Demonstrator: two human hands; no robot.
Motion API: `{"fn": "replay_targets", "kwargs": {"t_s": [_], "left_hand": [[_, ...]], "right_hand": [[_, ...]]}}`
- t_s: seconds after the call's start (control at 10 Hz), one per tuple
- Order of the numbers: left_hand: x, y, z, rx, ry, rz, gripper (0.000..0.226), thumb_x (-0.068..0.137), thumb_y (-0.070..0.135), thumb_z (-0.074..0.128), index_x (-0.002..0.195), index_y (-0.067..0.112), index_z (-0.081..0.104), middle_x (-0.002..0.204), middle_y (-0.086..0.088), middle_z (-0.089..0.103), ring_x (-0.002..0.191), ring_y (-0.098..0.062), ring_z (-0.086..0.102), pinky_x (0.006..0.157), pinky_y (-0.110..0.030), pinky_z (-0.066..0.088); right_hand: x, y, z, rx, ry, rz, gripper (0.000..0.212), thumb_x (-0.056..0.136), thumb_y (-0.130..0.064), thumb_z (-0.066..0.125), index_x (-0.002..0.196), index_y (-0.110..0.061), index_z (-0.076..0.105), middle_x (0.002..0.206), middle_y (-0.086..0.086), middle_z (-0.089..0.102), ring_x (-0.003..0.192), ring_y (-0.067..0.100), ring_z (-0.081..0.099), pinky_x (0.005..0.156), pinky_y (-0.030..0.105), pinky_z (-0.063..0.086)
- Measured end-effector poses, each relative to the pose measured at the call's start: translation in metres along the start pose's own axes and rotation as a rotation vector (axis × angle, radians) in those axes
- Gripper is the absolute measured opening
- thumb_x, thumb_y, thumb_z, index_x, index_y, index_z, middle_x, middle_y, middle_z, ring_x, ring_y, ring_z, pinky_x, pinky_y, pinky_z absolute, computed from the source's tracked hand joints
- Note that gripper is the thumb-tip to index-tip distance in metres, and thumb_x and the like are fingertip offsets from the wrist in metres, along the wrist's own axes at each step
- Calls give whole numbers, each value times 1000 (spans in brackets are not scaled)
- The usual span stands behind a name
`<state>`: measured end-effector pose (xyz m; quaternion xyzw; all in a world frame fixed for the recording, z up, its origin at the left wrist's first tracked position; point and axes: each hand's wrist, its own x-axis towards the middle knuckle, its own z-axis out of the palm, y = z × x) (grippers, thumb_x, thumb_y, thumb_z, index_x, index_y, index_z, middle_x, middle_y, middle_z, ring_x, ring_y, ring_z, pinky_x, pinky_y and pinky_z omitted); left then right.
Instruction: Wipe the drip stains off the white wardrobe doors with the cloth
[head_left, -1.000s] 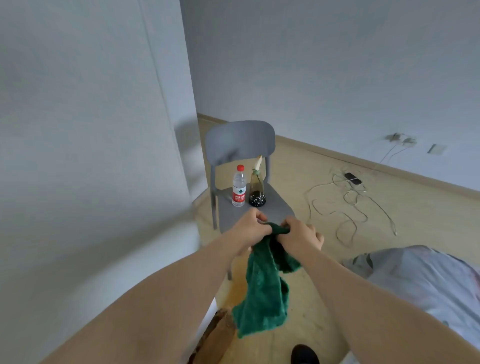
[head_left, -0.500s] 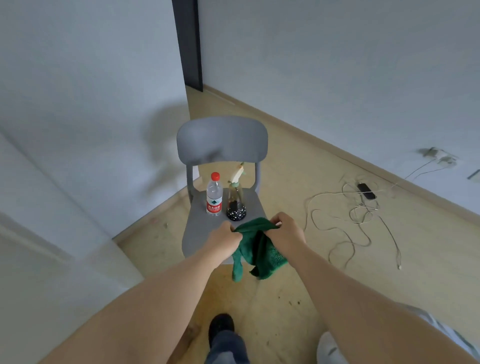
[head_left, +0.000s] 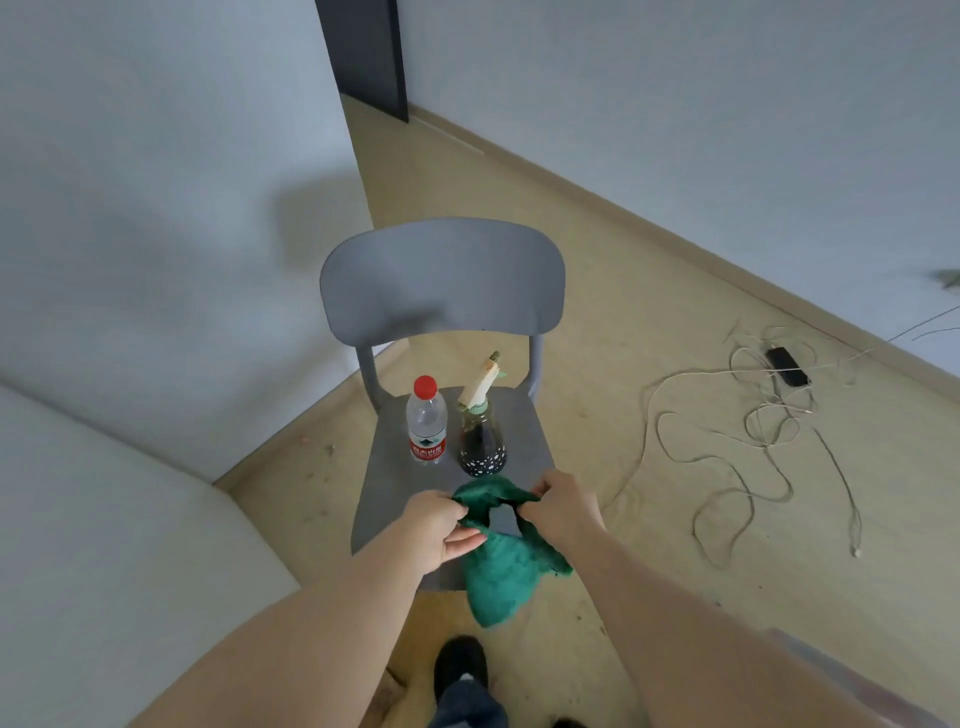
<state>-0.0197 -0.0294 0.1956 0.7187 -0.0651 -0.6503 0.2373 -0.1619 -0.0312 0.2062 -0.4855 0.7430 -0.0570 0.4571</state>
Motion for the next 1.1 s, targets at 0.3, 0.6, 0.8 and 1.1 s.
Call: {"fn": "replay_targets", "kwargs": {"t_s": [0.3, 0.6, 0.8, 1.1], "left_hand": [[58, -6, -13, -127, 140, 34, 23, 95, -6, 43, 108, 8, 55, 95, -15, 59, 70, -18, 60, 57, -29, 52], [40, 21, 17, -408, -182, 29, 28, 93, -6, 38, 111, 9, 54, 90, -14, 60, 73, -20, 60, 64, -29, 53], [82, -6, -36, -238, 213, -19, 34, 95, -1, 40, 124, 8, 54, 103, -14, 59, 86, -22, 60, 71, -32, 54], [102, -34, -72, 133, 262, -14, 46, 97, 3, 38, 140, 18, 40, 139, -10, 43, 120, -26, 47, 87, -34, 45]], "right_hand": [[44, -6, 37, -23, 1, -62, 7, 90, -9, 48, 93, -13, 54, 81, 1, 54, 57, 7, 41, 53, 26, 41], [50, -16, 30, 100, 377, -84, 5, 87, -11, 46, 92, -12, 45, 95, 5, 49, 83, 29, 50, 62, 30, 35], [55, -9, 73, -133, 3, -214, 25, 89, -14, 50, 113, -21, 55, 111, -1, 58, 97, 20, 52, 80, 32, 43], [54, -9, 120, -391, -338, -97, 43, 92, -20, 41, 134, -29, 45, 136, -1, 49, 121, 24, 48, 100, 36, 38]]}}
